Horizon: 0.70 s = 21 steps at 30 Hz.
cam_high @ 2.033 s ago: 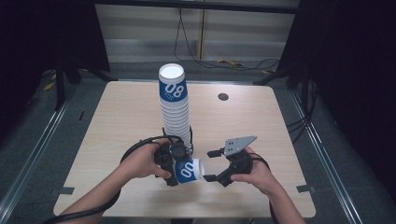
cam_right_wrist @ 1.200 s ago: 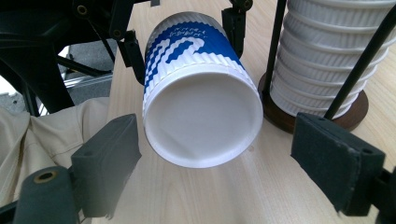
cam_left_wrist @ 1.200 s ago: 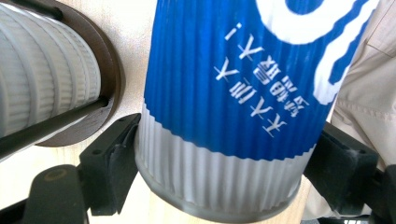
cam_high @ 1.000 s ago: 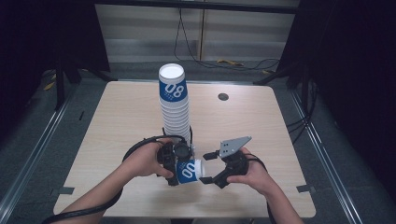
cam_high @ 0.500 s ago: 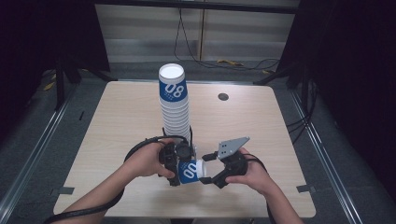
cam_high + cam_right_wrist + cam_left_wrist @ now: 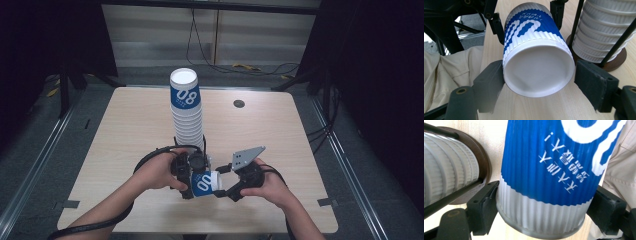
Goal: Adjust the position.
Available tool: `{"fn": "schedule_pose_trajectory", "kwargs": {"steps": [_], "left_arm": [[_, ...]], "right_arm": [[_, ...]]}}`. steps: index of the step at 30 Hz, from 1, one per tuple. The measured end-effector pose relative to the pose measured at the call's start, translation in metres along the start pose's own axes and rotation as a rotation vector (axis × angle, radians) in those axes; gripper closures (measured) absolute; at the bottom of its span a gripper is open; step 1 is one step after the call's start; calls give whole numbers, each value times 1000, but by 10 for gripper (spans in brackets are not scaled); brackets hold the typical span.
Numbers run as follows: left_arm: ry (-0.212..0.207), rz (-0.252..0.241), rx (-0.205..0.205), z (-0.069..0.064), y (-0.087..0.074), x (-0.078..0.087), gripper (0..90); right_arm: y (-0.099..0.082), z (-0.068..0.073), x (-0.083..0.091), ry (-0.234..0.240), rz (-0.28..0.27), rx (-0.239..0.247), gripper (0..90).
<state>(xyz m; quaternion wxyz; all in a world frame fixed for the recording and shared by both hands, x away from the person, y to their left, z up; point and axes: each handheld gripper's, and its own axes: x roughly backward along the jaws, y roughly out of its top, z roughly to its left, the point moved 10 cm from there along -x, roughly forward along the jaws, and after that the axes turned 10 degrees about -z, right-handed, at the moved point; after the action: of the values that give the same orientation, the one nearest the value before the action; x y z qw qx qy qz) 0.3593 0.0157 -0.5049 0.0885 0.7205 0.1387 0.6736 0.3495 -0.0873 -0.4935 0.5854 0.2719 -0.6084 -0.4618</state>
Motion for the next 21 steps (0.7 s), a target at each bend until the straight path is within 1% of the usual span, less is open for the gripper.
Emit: {"fn": "schedule_pose_trajectory", "kwargs": {"steps": [3, 7, 12, 15, 16, 19, 21], "left_arm": [[1, 1, 5, 0, 0, 1, 185], [1, -1, -3, 1, 1, 1, 185], [-1, 2, -6, 0, 2, 1, 185], [-1, 1, -6, -1, 3, 0, 185], [-2, 2, -5, -1, 3, 0, 185], [-3, 2, -12, -1, 4, 1, 185], [-2, 2, -12, -2, 4, 1, 185]], "right_arm": [[1, 1, 0, 8, 7, -9, 243], [3, 2, 1, 11, 27, -11, 252], [7, 3, 3, 13, 83, -5, 250], [10, 4, 3, 17, 107, -5, 244], [11, 4, 2, 24, 110, 2, 241], [12, 5, -1, 31, 131, 5, 223], [11, 6, -1, 31, 154, -15, 213]]}}
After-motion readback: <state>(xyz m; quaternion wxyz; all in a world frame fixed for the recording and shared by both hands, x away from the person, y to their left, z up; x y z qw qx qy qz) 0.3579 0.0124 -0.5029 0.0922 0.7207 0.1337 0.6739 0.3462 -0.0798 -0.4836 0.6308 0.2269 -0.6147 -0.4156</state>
